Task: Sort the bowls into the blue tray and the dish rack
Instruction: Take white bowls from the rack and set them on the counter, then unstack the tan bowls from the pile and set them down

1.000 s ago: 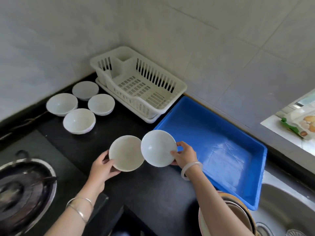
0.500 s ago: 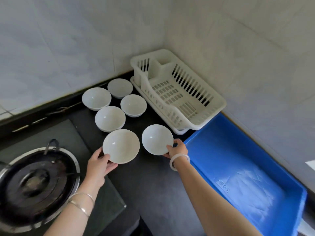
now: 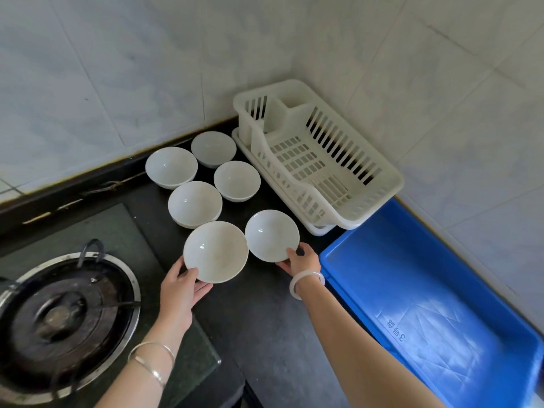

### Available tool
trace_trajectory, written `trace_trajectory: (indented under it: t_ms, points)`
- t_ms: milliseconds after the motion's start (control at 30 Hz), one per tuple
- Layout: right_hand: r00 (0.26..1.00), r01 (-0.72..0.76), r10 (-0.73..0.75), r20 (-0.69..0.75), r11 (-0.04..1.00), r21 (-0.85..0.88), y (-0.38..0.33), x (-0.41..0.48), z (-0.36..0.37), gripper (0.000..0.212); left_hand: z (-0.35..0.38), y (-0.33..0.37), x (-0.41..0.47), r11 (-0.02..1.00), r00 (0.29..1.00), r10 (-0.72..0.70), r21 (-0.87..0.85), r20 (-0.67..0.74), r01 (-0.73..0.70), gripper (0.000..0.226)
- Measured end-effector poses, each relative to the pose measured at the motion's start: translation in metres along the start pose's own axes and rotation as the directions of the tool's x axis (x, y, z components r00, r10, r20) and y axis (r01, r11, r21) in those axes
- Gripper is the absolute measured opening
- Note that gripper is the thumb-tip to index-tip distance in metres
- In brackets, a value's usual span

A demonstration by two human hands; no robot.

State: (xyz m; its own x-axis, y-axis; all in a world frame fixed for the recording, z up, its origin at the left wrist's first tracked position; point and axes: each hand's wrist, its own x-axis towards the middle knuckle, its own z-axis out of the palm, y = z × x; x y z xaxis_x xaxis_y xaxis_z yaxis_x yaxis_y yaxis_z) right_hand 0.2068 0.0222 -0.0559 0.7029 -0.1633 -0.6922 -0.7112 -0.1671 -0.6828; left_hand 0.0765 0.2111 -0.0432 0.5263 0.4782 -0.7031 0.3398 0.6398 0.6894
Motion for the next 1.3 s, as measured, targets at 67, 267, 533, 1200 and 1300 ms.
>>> trace_trajectory:
  t_ms: [67, 267, 533, 1200, 1300]
  points:
    - [0.999, -0.039, 0.039, 0.012, 0.995, 0.088, 0.000, 0.001, 0.004, 0.041, 0.003, 0.000, -0.001, 1.000, 1.000, 0.000, -0.009, -0.011, 0.000, 0.047]
    - [0.997, -0.066, 0.057, 0.061, 0.984, 0.166, -0.009, 0.011, 0.016, 0.042, 0.011, 0.002, -0.002, 1.000, 1.000, 0.010, -0.019, -0.028, -0.010, 0.047]
    - [0.992, -0.061, 0.041, 0.120, 0.983, 0.174, -0.020, 0.018, 0.031, 0.041, 0.010, 0.002, -0.002, 1.000, 0.999, 0.010, -0.022, -0.035, -0.011, 0.044]
    - [0.976, 0.152, -0.139, 0.167, 0.986, -0.071, 0.026, -0.063, -0.067, 0.026, 0.020, -0.072, -0.061, 0.965, 0.990, 0.065, 0.244, 0.126, -0.094, 0.034]
    - [0.968, 0.250, -0.245, 0.054, 0.957, -0.149, 0.054, -0.086, -0.117, 0.021, 0.044, -0.093, -0.091, 0.916, 0.960, 0.009, 0.384, 0.278, -0.119, 0.026]
